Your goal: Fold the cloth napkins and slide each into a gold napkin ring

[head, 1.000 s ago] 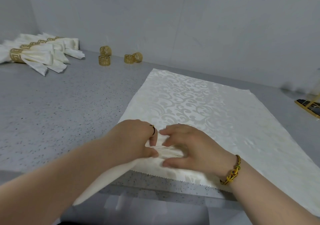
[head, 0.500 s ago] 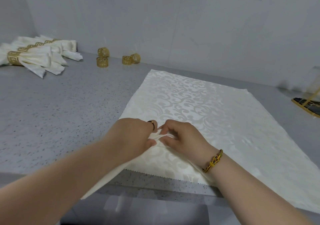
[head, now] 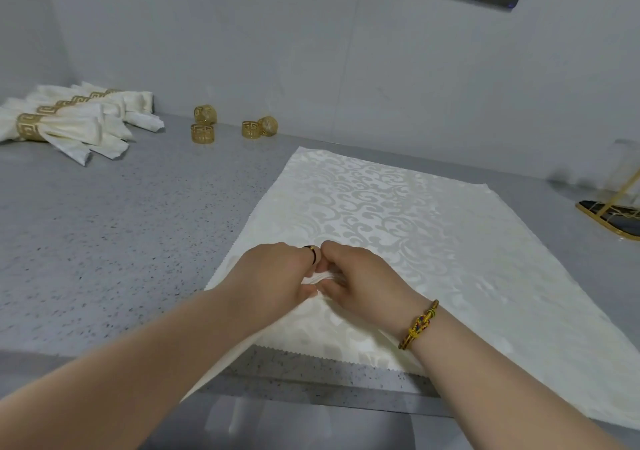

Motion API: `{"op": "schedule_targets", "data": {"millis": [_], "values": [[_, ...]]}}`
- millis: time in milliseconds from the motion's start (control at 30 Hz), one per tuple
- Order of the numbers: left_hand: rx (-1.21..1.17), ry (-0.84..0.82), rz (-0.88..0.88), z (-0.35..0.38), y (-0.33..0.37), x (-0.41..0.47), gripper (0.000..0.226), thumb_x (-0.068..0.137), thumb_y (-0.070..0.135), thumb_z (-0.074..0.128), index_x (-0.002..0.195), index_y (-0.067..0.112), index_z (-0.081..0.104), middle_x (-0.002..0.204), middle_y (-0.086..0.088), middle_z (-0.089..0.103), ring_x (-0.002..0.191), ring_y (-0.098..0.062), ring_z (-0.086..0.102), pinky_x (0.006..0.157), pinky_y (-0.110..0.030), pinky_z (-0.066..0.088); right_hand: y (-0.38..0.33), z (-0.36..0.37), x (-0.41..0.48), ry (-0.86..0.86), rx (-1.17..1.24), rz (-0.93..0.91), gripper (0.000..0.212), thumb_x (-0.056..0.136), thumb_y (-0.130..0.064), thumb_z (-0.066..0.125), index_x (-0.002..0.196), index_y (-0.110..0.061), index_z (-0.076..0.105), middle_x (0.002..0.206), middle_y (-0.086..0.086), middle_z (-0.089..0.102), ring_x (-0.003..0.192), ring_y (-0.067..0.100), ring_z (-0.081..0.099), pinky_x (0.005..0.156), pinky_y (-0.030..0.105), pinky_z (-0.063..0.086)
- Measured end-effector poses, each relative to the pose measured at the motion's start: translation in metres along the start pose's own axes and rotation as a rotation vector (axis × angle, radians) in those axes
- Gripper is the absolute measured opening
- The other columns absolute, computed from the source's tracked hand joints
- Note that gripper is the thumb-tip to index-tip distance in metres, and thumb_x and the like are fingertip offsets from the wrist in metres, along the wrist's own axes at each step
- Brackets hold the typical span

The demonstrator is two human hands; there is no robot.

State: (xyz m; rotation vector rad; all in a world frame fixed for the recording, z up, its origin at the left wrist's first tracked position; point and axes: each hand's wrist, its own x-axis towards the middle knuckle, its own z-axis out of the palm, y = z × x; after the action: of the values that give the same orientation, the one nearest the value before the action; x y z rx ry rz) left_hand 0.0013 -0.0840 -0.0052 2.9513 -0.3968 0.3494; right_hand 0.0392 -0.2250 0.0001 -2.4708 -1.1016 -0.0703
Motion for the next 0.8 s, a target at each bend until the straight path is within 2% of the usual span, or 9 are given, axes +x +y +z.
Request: {"op": "schedule_targets", "data": {"millis": [133, 200, 267, 300, 367, 433, 567, 667, 800], "values": [[0.047, 0.036, 0.030, -0.004, -0.005, 0.001, 0.021, 0.094, 0.040, 0.041, 0.104, 0.021, 0.043, 0.083, 0.010, 0.053, 0.099, -0.016, 0.054, 0.063, -0.021, 0.020, 0.003, 0.002, -0.001, 0.183, -0.098, -0.169, 0.007, 0.076, -0.007, 0.061, 0.077, -0.001, 0.060, 0.068, 0.008, 0.064, 0.063, 0.015, 0.053, 0.062, 0.022, 0.040], [0.107, 0.071, 0.061, -0.009, -0.011, 0.009, 0.027, 0.094, 0.043, 0.039, 0.108, 0.020, 0.046, 0.070, 0.010, 0.042, 0.098, -0.018, 0.054, 0.066, -0.023, 0.023, 0.006, 0.004, 0.004, 0.313, -0.105, -0.197, 0.011, 0.071, -0.015, 0.060, 0.070, -0.003, 0.060, 0.061, 0.004, 0.063, 0.056, 0.017, 0.057, 0.071, 0.018, 0.047], [0.136, 0.063, 0.068, -0.009, -0.019, 0.013, 0.029, 0.093, 0.043, 0.040, 0.108, 0.020, 0.047, 0.064, 0.010, 0.032, 0.097, -0.017, 0.054, 0.067, -0.025, 0.027, 0.011, 0.010, 0.010, 0.356, -0.102, -0.212, 0.010, 0.069, -0.014, 0.063, 0.069, -0.005, 0.062, 0.059, 0.001, 0.063, 0.055, 0.014, 0.056, 0.088, 0.033, 0.046], [0.117, 0.052, 0.061, -0.006, -0.022, 0.012, 0.028, 0.093, 0.043, 0.041, 0.108, 0.020, 0.048, 0.066, 0.011, 0.037, 0.096, -0.016, 0.054, 0.065, -0.024, 0.028, 0.011, 0.014, 0.011, 0.327, -0.073, -0.182, 0.008, 0.069, -0.011, 0.065, 0.070, -0.004, 0.063, 0.059, 0.003, 0.064, 0.056, 0.014, 0.056, 0.093, 0.039, 0.043], [0.004, 0.066, 0.036, 0.005, -0.029, 0.011, 0.028, 0.090, 0.045, 0.046, 0.106, 0.022, 0.050, 0.085, 0.011, 0.059, 0.090, -0.013, 0.055, 0.060, -0.019, 0.029, 0.008, 0.016, 0.011, 0.230, 0.031, -0.084, 0.009, 0.075, -0.009, 0.066, 0.079, -0.001, 0.065, 0.070, 0.012, 0.067, 0.069, 0.025, 0.061, 0.101, 0.026, 0.037], [-0.091, 0.103, 0.018, 0.012, -0.036, 0.011, 0.034, 0.086, 0.052, 0.049, 0.103, 0.023, 0.053, 0.103, 0.007, 0.066, 0.088, -0.012, 0.057, 0.063, -0.012, 0.033, 0.008, 0.012, 0.012, 0.128, 0.129, 0.016, 0.012, 0.081, -0.012, 0.066, 0.090, -0.003, 0.064, 0.085, 0.014, 0.067, 0.081, 0.027, 0.059, 0.086, 0.012, 0.035], [-0.226, 0.102, -0.019, 0.010, -0.040, 0.011, 0.018, 0.084, 0.046, 0.058, 0.090, 0.030, 0.053, 0.100, 0.003, 0.067, 0.089, -0.014, 0.059, 0.067, -0.014, 0.036, 0.010, -0.002, 0.016, 0.030, 0.370, 0.115, 0.012, 0.081, -0.017, 0.067, 0.093, -0.017, 0.065, 0.085, -0.013, 0.063, 0.079, -0.002, 0.056, 0.073, 0.011, 0.042], [-0.245, 0.121, -0.068, -0.001, -0.046, 0.012, 0.032, 0.083, 0.041, 0.060, 0.067, 0.038, 0.033, 0.081, 0.010, 0.058, 0.072, -0.004, 0.050, 0.064, -0.011, 0.034, 0.019, -0.012, 0.018, 0.108, 0.507, 0.180, 0.010, 0.084, -0.017, 0.063, 0.091, -0.023, 0.068, 0.087, -0.025, 0.061, 0.085, -0.019, 0.054, 0.080, 0.000, 0.038], [-0.229, 0.210, -0.197, -0.013, -0.079, 0.027, 0.039, 0.082, 0.037, 0.064, 0.064, 0.038, 0.029, 0.096, 0.008, 0.060, 0.090, -0.013, 0.055, 0.065, -0.009, 0.033, 0.039, -0.029, 0.042, 0.271, 0.511, 0.241, 0.017, 0.089, -0.014, 0.057, 0.079, -0.025, 0.066, 0.086, -0.020, 0.063, 0.082, -0.014, 0.057, 0.077, 0.002, 0.040]]}}
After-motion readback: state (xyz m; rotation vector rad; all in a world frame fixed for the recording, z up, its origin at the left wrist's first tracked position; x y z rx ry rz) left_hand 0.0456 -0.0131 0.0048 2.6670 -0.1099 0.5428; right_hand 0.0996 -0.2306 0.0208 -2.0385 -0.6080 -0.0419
